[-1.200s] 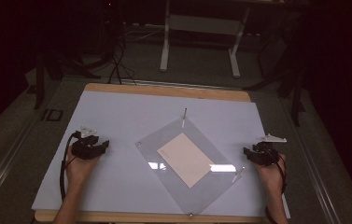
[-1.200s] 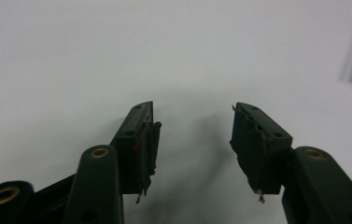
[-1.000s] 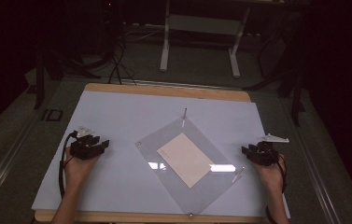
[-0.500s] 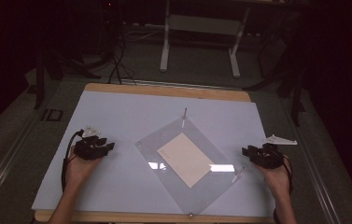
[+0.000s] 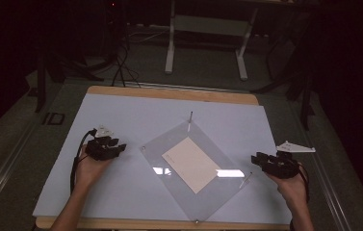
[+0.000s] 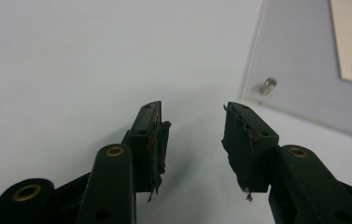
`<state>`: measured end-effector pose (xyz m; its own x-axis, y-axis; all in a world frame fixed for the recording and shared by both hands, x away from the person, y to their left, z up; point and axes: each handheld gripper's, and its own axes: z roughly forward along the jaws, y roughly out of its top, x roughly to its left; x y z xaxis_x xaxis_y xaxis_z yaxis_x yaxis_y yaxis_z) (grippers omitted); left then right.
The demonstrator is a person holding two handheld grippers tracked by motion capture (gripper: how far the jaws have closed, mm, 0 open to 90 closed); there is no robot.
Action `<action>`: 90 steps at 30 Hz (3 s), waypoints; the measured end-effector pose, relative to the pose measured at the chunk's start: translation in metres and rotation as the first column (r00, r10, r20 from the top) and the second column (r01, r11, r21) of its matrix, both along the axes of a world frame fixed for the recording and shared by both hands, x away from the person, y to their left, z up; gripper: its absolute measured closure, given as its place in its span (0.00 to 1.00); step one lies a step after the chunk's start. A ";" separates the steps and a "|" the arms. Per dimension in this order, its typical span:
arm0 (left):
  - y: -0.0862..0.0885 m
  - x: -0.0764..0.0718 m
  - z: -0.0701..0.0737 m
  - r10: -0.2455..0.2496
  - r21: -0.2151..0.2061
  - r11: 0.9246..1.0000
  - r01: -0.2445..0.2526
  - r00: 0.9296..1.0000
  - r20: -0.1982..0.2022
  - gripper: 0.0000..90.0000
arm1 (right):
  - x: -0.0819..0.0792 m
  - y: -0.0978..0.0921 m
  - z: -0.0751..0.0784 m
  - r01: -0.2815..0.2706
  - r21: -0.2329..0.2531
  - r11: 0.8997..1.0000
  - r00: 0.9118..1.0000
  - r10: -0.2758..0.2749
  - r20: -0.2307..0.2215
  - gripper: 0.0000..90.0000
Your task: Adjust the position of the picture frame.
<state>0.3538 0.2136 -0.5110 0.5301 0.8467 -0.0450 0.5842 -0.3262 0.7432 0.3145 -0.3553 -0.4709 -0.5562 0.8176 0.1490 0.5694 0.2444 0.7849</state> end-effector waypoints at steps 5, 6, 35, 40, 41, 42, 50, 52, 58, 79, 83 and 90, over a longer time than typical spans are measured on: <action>-0.014 0.010 0.004 -0.034 -0.003 0.999 0.034 0.999 -0.005 0.64 | -0.010 0.006 0.003 -0.055 0.006 0.998 0.998 0.054 0.009 0.72; -0.014 0.010 0.004 -0.034 -0.003 0.999 0.034 0.999 -0.005 0.64 | -0.012 0.007 0.002 -0.065 0.002 0.998 0.998 0.065 0.010 0.72; -0.069 0.063 0.002 -0.152 -0.107 0.982 0.153 0.988 0.018 0.70 | -0.034 0.021 -0.050 -0.108 -0.088 0.990 0.993 0.111 0.028 0.93; -0.081 0.073 0.001 -0.154 -0.117 0.981 0.155 0.988 0.023 0.71 | -0.036 0.024 -0.050 -0.101 -0.124 0.987 0.993 0.108 0.050 0.94; -0.083 0.074 0.001 -0.154 -0.120 0.980 0.156 0.988 0.027 0.71 | -0.036 0.023 -0.049 -0.098 -0.122 0.988 0.993 0.105 0.047 0.94; -0.085 0.076 0.000 -0.157 -0.125 0.979 0.159 0.987 0.025 0.71 | -0.036 0.023 -0.049 -0.098 -0.120 0.988 0.994 0.104 0.045 0.94; -0.109 0.092 0.000 -0.198 -0.100 0.975 0.201 0.980 0.031 0.74 | -0.035 0.023 -0.050 -0.090 -0.103 0.991 0.995 0.095 0.039 0.94; -0.116 0.097 0.001 -0.210 -0.093 0.973 0.213 0.977 0.039 0.75 | -0.035 0.023 -0.050 -0.088 -0.098 0.991 0.995 0.092 0.038 0.94; -0.139 0.114 0.005 -0.212 -0.094 0.972 0.217 0.975 0.060 0.77 | -0.035 0.021 -0.051 -0.083 -0.073 0.994 0.996 0.085 0.030 0.93; -0.213 0.167 -0.005 -0.228 -0.125 0.965 0.229 0.973 0.020 0.91 | -0.035 0.020 -0.053 -0.070 -0.032 0.997 0.997 0.071 0.026 0.92; -0.213 0.167 -0.005 -0.240 -0.107 0.964 0.242 0.970 0.023 0.91 | -0.036 0.019 -0.054 -0.067 -0.021 0.998 0.997 0.068 0.034 0.92; -0.219 0.165 -0.016 -0.234 -0.023 0.972 0.234 0.972 0.001 0.87 | -0.036 0.019 -0.056 -0.062 -0.009 0.998 0.998 0.063 0.032 0.91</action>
<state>0.5186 -0.0058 -0.5265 0.7132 0.6980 -0.0639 0.4950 -0.4371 0.7509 0.2781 -0.3367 -0.5270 -0.6106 0.7822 0.1237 0.5272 0.2849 0.8006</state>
